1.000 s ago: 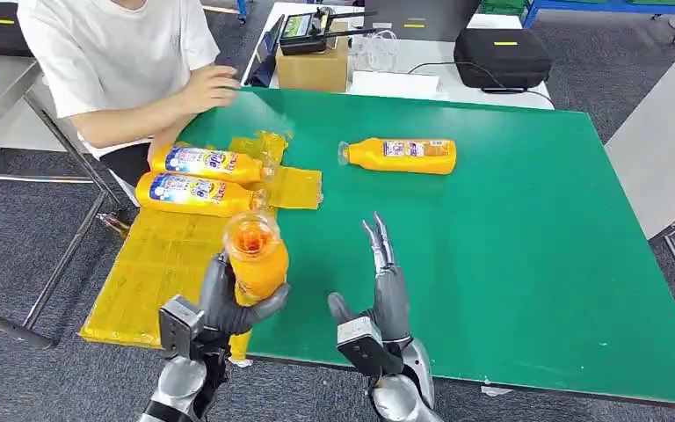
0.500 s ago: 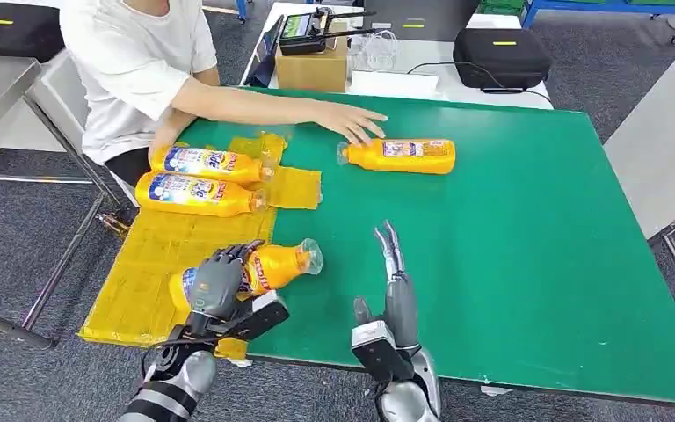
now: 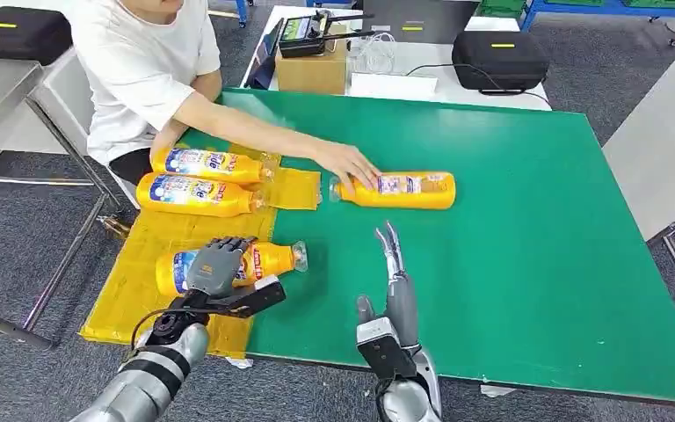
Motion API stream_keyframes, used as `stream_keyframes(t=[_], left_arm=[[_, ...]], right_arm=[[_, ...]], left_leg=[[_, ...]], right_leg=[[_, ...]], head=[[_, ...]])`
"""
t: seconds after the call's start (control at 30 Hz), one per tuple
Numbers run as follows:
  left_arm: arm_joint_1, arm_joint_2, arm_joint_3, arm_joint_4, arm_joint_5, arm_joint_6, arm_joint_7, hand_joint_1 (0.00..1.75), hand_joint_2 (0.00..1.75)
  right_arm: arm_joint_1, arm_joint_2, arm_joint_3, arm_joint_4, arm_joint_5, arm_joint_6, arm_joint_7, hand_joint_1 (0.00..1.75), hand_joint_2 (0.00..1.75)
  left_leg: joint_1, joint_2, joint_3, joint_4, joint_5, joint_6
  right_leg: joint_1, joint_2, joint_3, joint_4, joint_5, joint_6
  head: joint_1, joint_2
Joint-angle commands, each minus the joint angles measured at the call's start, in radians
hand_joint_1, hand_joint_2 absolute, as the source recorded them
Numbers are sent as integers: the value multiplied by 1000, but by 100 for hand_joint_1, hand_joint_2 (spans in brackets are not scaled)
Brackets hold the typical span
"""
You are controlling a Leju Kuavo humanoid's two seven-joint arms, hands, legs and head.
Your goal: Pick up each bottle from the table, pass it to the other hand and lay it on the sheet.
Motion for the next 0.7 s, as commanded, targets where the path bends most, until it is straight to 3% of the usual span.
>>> stream_keyframes(t=[0.03, 0.53, 0.57, 0.6, 0.63, 0.7], left_arm=[[-12, -32, 62, 110, 158, -150, -91, 0, 175], [-11, -29, 61, 106, 163, -154, -90, 0, 175], [88, -215, 401, -180, 540, -226, -402, 0, 175], [179, -229, 282, -413, 789, -197, -236, 0, 175], [213, -212, 214, -501, 815, -173, -165, 0, 175], [219, -196, 181, -517, 837, -156, -142, 0, 175]], right_arm=[[-45, -18, -21, 81, 0, 2, -19, 0, 0], [-46, -17, -21, 83, 0, 1, -20, 0, 0], [-28, -37, -16, 96, 73, -26, 53, 0, 175], [-16, -43, -22, 110, 67, -36, 27, 0, 175], [-14, -44, -24, 117, 62, -38, 15, 0, 175], [-14, -44, -26, 119, 60, -37, 11, 0, 175]], left_leg=[[0, 1, 3, -3, 1, 3], [-1, 1, 5, -2, 2, 2], [0, 1, 4, -3, 2, 3], [0, 1, 5, -2, 2, 2], [0, -3, 2, -2, 2, 4], [0, 0, 5, -2, 1, 3]], right_leg=[[1, 1, 2, -3, 1, -4], [0, 1, 4, -2, 1, -4], [1, 1, 4, -3, 2, -5], [0, 1, 5, -2, 1, -4], [0, -3, 5, -3, 1, -3], [1, 0, 5, -3, 1, -3]], head=[[0, 0], [0, 0], [0, 0], [0, 0], [0, 0], [-1, 0]])
